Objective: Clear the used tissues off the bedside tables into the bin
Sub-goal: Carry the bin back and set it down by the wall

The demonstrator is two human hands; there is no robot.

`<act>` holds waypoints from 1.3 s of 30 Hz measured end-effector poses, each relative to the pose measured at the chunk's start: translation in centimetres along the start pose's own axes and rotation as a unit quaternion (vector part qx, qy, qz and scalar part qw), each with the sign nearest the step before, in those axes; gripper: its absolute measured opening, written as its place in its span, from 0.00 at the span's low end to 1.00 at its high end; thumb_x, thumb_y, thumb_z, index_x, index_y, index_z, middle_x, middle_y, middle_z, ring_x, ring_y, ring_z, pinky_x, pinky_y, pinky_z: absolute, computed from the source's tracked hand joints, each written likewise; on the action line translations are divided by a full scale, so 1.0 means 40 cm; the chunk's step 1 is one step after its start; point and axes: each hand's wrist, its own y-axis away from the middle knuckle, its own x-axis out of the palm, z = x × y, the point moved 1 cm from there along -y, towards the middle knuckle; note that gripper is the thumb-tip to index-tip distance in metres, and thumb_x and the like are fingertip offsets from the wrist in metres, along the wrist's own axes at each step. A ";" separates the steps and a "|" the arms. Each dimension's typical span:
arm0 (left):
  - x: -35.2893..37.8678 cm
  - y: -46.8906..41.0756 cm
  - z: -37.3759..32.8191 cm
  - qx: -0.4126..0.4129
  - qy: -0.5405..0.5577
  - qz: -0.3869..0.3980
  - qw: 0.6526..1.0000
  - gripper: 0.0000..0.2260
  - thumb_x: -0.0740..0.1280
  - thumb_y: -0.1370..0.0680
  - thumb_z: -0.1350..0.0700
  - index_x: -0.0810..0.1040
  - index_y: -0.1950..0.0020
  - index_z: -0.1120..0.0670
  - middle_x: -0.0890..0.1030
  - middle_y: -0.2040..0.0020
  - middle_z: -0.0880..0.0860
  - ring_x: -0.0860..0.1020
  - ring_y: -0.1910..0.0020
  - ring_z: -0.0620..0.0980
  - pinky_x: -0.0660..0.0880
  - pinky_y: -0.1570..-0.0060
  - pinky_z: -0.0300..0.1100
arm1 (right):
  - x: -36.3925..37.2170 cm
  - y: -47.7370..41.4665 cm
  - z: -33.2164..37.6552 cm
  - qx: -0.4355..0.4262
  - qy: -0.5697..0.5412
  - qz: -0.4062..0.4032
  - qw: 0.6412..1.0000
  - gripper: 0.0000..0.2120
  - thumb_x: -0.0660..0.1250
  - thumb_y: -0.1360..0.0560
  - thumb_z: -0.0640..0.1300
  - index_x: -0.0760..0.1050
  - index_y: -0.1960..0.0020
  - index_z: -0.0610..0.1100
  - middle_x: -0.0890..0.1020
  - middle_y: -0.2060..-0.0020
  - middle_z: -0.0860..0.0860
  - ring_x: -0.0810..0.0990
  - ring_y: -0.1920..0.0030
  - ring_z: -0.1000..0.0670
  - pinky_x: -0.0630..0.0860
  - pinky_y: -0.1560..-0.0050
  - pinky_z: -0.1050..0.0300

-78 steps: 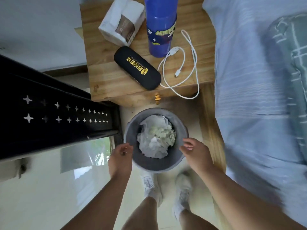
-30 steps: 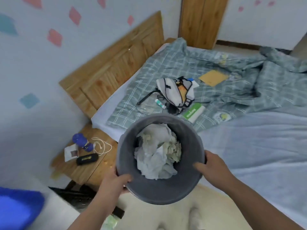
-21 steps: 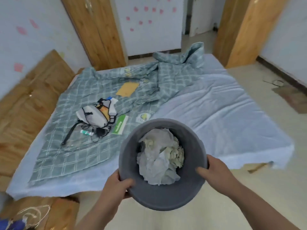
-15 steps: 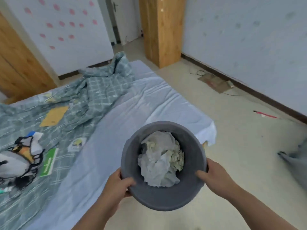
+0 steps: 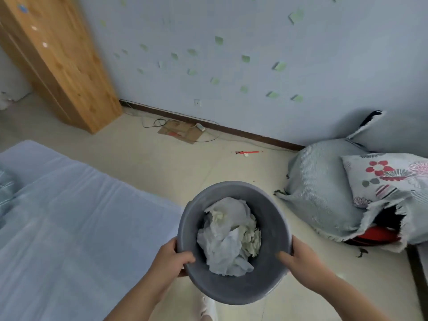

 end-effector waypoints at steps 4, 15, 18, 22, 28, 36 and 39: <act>0.004 -0.241 -0.094 -0.012 -0.007 0.026 1.000 0.21 0.71 0.34 0.59 0.83 0.43 0.45 0.89 0.51 0.49 0.89 0.54 0.50 0.86 0.58 0.47 | -0.046 -0.208 0.038 0.029 -0.010 -0.013 0.999 0.20 0.65 0.40 0.58 0.78 0.49 0.54 0.86 0.56 0.58 0.84 0.55 0.57 0.81 0.54 0.53; -0.030 -0.749 -0.519 -0.005 -0.042 0.069 0.997 0.20 0.71 0.34 0.59 0.84 0.43 0.50 0.89 0.54 0.50 0.88 0.57 0.49 0.85 0.60 0.44 | -0.268 -0.693 0.312 0.027 -0.015 -0.038 0.999 0.11 0.68 0.26 0.44 0.75 0.48 0.58 0.85 0.57 0.62 0.82 0.59 0.66 0.73 0.64 0.69; -0.028 -0.883 -0.592 -0.005 -0.043 0.048 0.998 0.22 0.71 0.36 0.60 0.83 0.43 0.50 0.89 0.54 0.49 0.88 0.57 0.48 0.84 0.62 0.43 | -0.302 -0.852 0.341 0.022 -0.026 -0.017 0.999 0.12 0.68 0.26 0.44 0.76 0.46 0.58 0.85 0.57 0.63 0.81 0.57 0.69 0.74 0.64 0.72; -0.047 -1.056 -0.662 -0.029 -0.035 0.016 0.999 0.23 0.72 0.38 0.61 0.83 0.42 0.51 0.89 0.54 0.50 0.88 0.56 0.50 0.85 0.60 0.44 | -0.325 -1.115 0.389 0.022 -0.007 0.028 0.999 0.10 0.68 0.30 0.50 0.77 0.49 0.54 0.86 0.58 0.60 0.84 0.58 0.61 0.79 0.58 0.62; -0.191 -1.228 -0.756 -0.051 0.034 -0.078 0.995 0.24 0.73 0.38 0.59 0.82 0.42 0.49 0.89 0.54 0.47 0.88 0.57 0.48 0.85 0.62 0.44 | -0.329 -1.489 0.658 -0.037 0.085 0.148 0.985 0.11 0.66 0.30 0.52 0.74 0.48 0.52 0.84 0.55 0.55 0.83 0.56 0.54 0.77 0.59 0.59; -0.529 -1.321 -0.815 -0.050 0.208 -0.230 0.949 0.22 0.74 0.35 0.56 0.78 0.42 0.44 0.88 0.55 0.44 0.88 0.57 0.46 0.85 0.61 0.43 | -0.124 -1.845 1.224 -0.181 0.198 0.243 0.932 0.14 0.68 0.31 0.53 0.76 0.47 0.52 0.86 0.56 0.59 0.84 0.55 0.57 0.81 0.58 0.58; -0.692 -1.379 -0.799 -0.049 0.255 -0.263 0.929 0.22 0.73 0.34 0.57 0.79 0.41 0.45 0.88 0.54 0.43 0.88 0.56 0.46 0.85 0.61 0.42 | 0.037 -1.941 1.389 -0.203 0.216 0.276 0.914 0.12 0.68 0.28 0.52 0.75 0.45 0.53 0.85 0.51 0.58 0.83 0.51 0.57 0.81 0.54 0.58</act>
